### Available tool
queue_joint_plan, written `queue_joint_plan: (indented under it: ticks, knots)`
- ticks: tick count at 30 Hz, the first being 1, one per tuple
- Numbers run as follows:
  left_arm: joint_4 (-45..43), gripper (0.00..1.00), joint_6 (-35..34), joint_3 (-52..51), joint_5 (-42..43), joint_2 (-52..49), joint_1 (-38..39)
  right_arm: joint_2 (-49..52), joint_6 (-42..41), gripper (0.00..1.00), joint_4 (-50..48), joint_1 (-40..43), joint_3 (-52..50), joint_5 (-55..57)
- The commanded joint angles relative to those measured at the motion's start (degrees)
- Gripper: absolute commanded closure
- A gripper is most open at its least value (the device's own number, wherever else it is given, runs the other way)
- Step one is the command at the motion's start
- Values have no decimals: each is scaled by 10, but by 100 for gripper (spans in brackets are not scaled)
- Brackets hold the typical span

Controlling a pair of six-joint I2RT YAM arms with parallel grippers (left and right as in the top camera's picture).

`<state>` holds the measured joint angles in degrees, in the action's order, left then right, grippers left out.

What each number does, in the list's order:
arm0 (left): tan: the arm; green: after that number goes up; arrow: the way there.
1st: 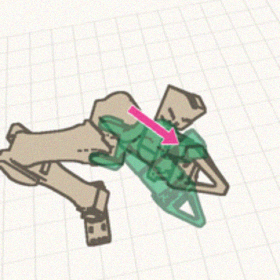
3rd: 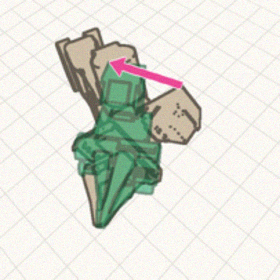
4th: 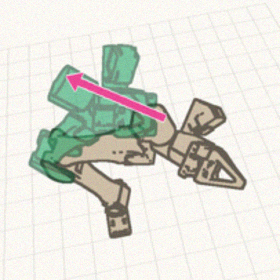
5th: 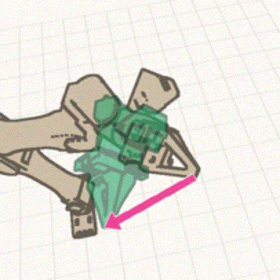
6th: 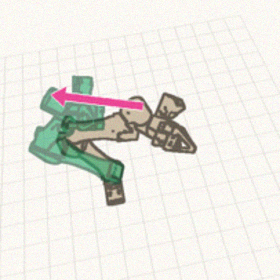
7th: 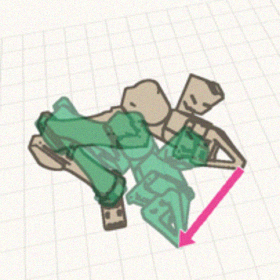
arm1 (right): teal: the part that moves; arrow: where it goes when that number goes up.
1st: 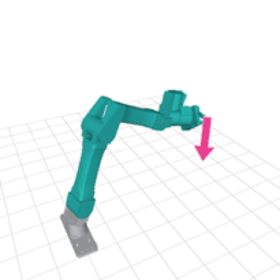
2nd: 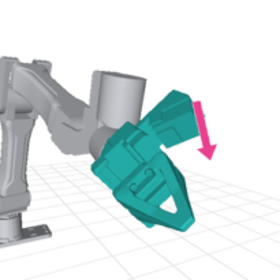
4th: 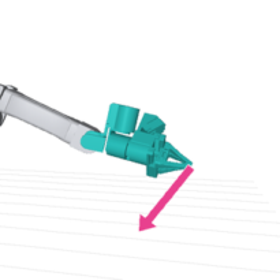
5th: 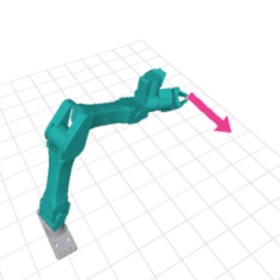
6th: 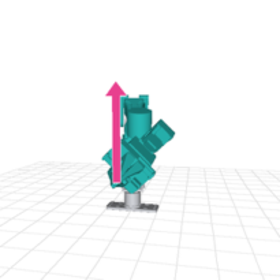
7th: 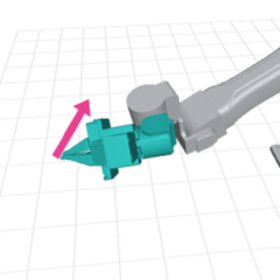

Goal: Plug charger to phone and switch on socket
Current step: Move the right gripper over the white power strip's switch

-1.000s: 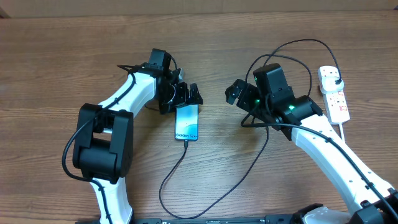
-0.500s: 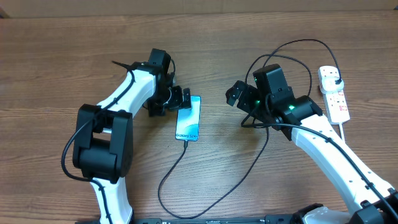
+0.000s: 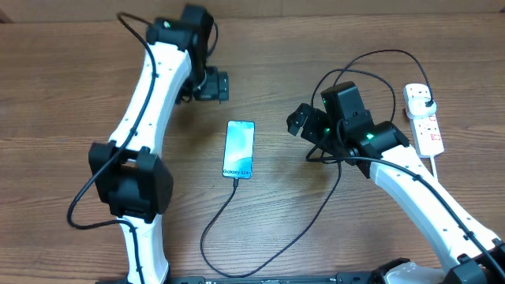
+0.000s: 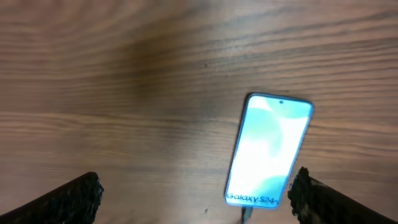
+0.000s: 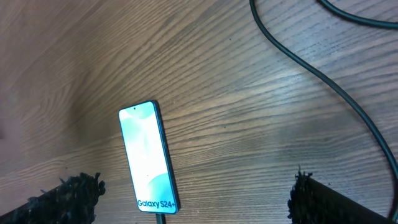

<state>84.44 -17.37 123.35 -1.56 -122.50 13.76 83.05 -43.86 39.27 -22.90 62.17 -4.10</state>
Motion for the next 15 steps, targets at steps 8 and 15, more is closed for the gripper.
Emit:
queue_joint_plan:
  ticks: [8, 15]
  knots:
    - [114, 0, 10, 191, -14, 8, 9, -9, 5, 0, -1, 2, 1, 2]
    - [115, 0, 11, 194, -14, 8, 9, -9, 5, 0, -1, 2, 1, 0]
